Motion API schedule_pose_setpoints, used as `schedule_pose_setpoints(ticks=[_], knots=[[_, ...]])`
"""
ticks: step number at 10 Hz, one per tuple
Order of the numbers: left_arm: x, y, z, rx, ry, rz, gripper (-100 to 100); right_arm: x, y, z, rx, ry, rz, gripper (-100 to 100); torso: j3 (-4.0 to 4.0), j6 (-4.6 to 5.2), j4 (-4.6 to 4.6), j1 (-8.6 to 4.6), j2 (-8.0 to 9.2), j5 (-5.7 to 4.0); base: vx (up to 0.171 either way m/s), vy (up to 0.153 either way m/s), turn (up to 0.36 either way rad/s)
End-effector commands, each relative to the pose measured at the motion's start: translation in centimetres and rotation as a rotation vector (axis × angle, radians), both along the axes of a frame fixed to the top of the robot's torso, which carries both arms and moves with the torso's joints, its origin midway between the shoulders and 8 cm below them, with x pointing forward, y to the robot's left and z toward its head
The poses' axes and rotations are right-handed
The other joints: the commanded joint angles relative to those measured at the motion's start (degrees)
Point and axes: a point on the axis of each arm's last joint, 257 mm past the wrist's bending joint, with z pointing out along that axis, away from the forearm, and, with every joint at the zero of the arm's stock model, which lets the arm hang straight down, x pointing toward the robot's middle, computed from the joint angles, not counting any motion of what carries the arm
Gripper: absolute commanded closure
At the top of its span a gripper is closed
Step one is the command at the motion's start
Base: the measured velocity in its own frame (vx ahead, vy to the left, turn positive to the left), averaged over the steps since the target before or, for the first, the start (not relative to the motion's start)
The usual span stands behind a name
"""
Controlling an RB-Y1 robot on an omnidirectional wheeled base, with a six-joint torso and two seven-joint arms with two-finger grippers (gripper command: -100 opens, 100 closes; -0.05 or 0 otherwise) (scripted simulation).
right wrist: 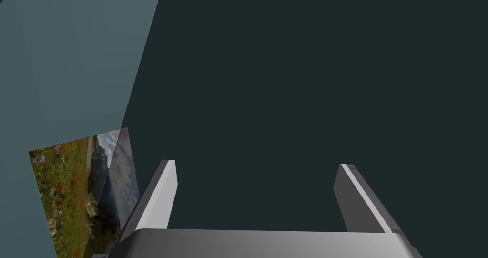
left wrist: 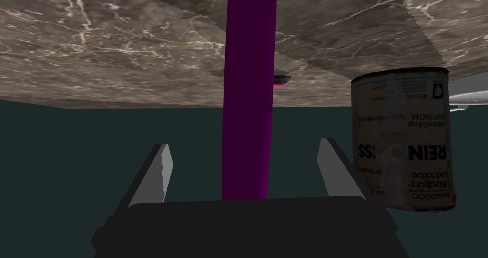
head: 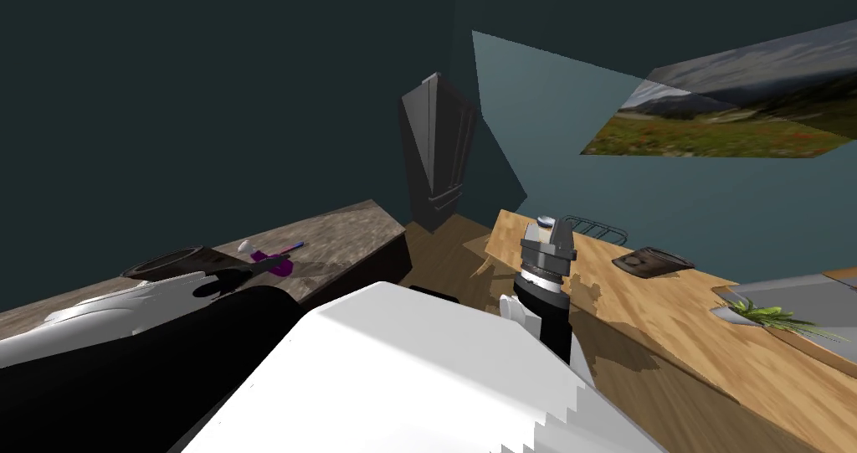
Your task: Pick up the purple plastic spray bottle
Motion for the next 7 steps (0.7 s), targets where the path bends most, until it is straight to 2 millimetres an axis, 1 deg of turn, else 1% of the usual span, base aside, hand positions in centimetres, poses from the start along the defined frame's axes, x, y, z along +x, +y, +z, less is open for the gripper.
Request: schedule_pose_setpoints(ticks=[1,2,3,4,7], knots=[[-1.0,0.4,0.1,-0.01,-0.006,0.005,-100,0.0,0.0,0.0,0.0,0.0,0.0,0,0.0,0.0,0.0,0.0,0.0,0.0,-0.012,-0.059,-0.183],[-2.0,1.3,0.6,0.006,0.002,0.026,-100,0.0,0.0,0.0,0.0,0.0,0.0,0,0.0,-0.09,0.0,-0.03,0.0,-0.02,-0.005,-0.03,0.041],[-1.4,0.8,0.2,-0.001,-0.003,0.016,-100,0.0,0.0,0.0,0.0,0.0,0.0,0,0.01,-0.14,0.01,0.04,0.01,-0.01,-0.002,-0.011,0.021],[-1.5,0.9,0.2,-0.001,-0.002,0.017,100,0.0,0.0,0.0,0.0,0.0,0.0,0,0.0,-0.1,0.0,0.11,-0.01,0.01,0.0,0.0,0.0],[-1.6,0.9,0.2,0.001,0.0,0.017,100,0.0,0.0,0.0,0.0,0.0,0.0,0,0.03,-0.1,0.04,0.23,0.01,0.07,0.0,0.0,0.0]])
